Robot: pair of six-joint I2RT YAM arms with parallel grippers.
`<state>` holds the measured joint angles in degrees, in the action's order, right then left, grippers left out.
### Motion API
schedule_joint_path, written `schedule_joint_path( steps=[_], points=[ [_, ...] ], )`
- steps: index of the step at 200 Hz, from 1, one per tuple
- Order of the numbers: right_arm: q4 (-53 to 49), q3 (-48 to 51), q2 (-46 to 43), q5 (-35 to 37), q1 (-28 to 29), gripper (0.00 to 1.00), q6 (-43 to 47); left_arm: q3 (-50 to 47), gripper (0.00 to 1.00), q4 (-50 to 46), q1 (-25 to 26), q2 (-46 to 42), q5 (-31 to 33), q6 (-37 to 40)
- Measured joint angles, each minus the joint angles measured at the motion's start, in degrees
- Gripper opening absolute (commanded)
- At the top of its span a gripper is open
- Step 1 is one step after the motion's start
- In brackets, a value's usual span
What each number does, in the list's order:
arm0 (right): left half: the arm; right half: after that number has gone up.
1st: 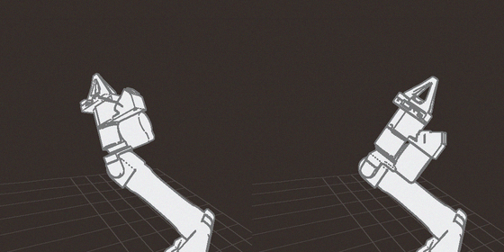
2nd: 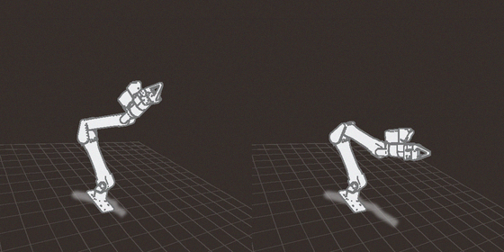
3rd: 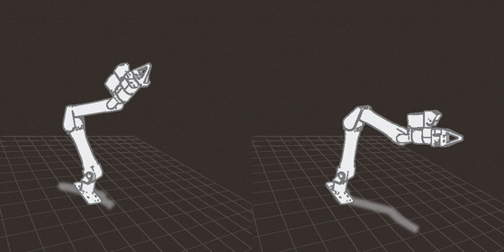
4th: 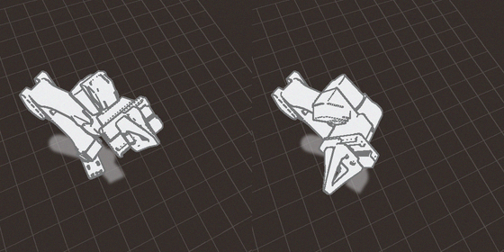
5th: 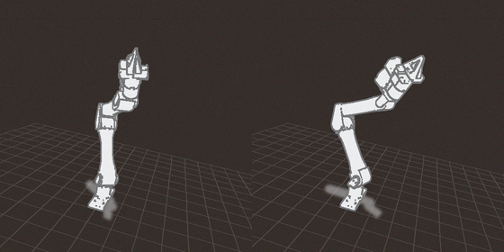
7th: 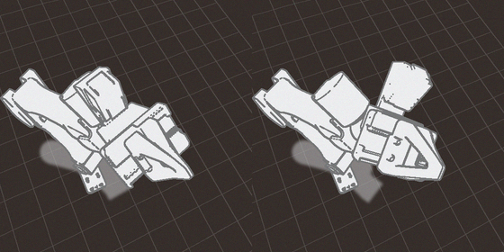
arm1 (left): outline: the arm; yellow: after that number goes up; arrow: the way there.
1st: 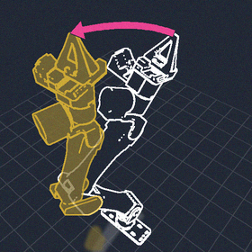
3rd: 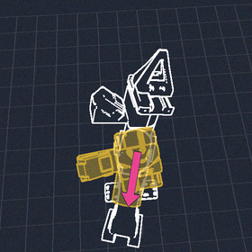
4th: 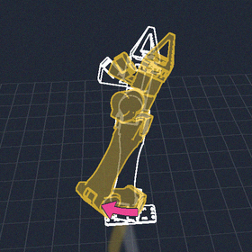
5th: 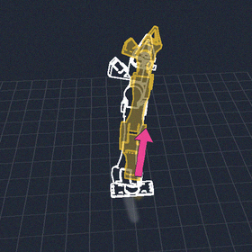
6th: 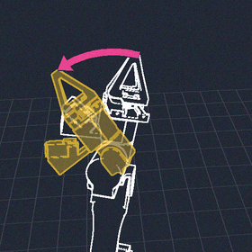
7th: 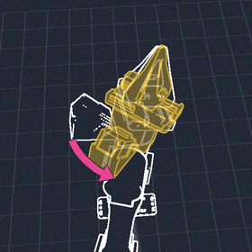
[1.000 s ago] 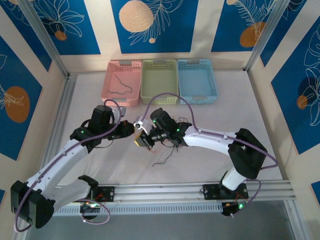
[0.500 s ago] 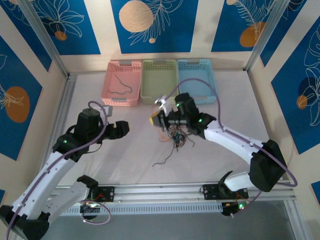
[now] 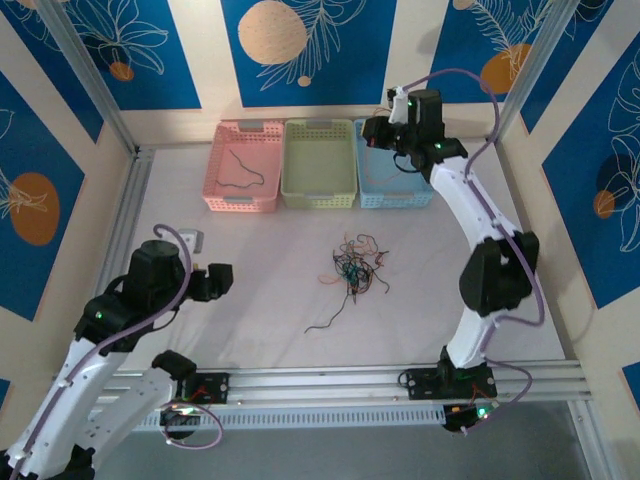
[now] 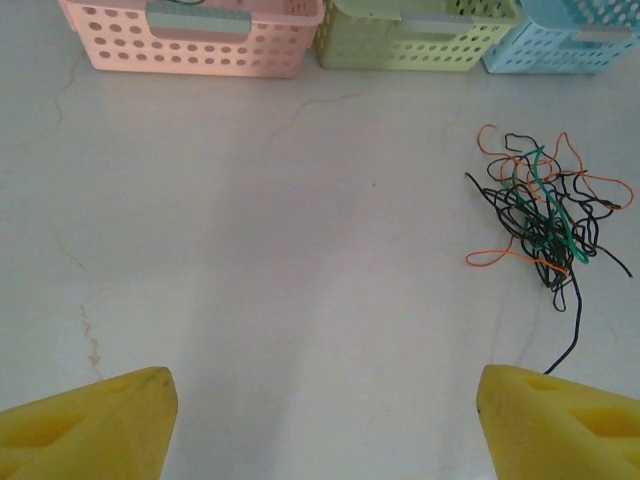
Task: Untangle the cables
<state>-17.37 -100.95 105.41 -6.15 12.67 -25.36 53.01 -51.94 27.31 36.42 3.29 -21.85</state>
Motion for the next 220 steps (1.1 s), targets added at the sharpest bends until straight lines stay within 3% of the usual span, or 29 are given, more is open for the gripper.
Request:
schedule_joint_path(
  steps=[37,76,134,150,189,220],
  points=[
    [-5.92,-12.2,13.73,2.89,-1.25,0.01,-3.06,-1.6,0.79,0.02,0.0,-0.2,0.9,0.46],
    [-9.68,-15.82,19.71,5.16,-2.32,0.05,-5.4,-1.99,0.8,0.07,0.0,-0.37,1.29,1.03],
    [-14.1,-23.93,26.14,6.95,-3.65,0.38,-6.67,-2.12,0.8,0.07,0.0,-0.37,1.36,1.05],
    [-15.74,-25.2,26.86,7.69,-3.93,0.44,-7.06,-2.14,0.8,0.07,0.0,-0.37,1.36,1.05],
    [-18.71,-26.99,25.94,7.72,-4.0,0.45,-6.01,-2.14,0.8,0.07,0.0,-0.26,1.29,1.05],
    [-17.09,-13.25,14.8,7.65,-2.84,0.45,-3.32,-2.14,0.79,0.11,0.0,0.02,0.5,1.27]
  ],
)
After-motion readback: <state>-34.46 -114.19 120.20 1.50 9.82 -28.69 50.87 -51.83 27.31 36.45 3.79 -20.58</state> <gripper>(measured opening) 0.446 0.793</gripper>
